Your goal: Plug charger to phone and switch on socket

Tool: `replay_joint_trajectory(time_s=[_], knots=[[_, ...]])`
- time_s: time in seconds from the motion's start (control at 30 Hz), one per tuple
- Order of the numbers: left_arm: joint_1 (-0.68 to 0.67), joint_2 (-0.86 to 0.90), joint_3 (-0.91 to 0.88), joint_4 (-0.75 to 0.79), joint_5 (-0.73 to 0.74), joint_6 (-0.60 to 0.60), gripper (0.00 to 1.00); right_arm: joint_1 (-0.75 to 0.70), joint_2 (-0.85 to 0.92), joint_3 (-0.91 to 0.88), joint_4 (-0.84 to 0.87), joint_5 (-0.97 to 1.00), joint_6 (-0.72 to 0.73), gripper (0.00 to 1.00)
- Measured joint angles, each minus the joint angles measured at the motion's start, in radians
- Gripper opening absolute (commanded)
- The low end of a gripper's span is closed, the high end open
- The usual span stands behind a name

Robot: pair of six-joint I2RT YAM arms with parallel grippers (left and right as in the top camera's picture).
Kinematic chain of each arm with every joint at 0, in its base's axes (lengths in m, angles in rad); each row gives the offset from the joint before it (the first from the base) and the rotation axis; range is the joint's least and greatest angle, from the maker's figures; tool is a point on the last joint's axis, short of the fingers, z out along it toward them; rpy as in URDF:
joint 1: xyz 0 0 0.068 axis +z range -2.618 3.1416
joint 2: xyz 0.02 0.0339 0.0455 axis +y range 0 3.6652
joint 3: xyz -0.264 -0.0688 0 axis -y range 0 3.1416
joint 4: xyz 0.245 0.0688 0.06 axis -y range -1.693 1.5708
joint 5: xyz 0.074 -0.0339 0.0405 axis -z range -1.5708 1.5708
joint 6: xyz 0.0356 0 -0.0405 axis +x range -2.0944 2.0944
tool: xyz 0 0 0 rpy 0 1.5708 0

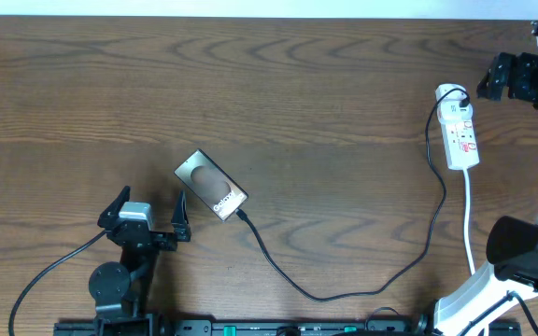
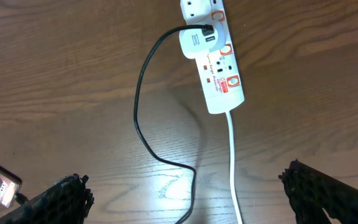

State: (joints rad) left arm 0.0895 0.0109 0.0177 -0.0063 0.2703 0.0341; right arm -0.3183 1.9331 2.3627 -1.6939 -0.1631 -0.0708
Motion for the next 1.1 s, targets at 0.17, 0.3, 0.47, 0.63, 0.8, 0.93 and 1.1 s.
replay_joint_trajectory(time_s=[0.17,0.3,0.47,0.63,0.8,0.93,1.1], knots=[[0.0,0.0,0.0,0.0,0.0,0.0,0.99,0.0,0.0,0.0,0.0,0.0,0.0,0.99],[0.0,0.0,0.0,0.0,0.0,0.0,0.99,0.0,0.0,0.0,0.0,0.0,0.0,0.99],[0.0,0.0,0.0,0.0,0.0,0.0,0.99,0.0,0.0,0.0,0.0,0.0,0.0,0.99],[0.0,0.0,0.0,0.0,0.0,0.0,0.99,0.0,0.0,0.0,0.0,0.0,0.0,0.99],[0.0,0.0,0.0,0.0,0.0,0.0,1.0,0.0,0.0,0.0,0.0,0.0,0.0,0.99],[0.0,0.0,0.0,0.0,0.0,0.0,0.99,0.0,0.0,0.0,0.009,0.004,-0.006,0.99],[0.0,0.0,0.0,0.0,0.0,0.0,0.99,0.0,-0.007,-0.013,0.084,0.005,-0.016,0.99]])
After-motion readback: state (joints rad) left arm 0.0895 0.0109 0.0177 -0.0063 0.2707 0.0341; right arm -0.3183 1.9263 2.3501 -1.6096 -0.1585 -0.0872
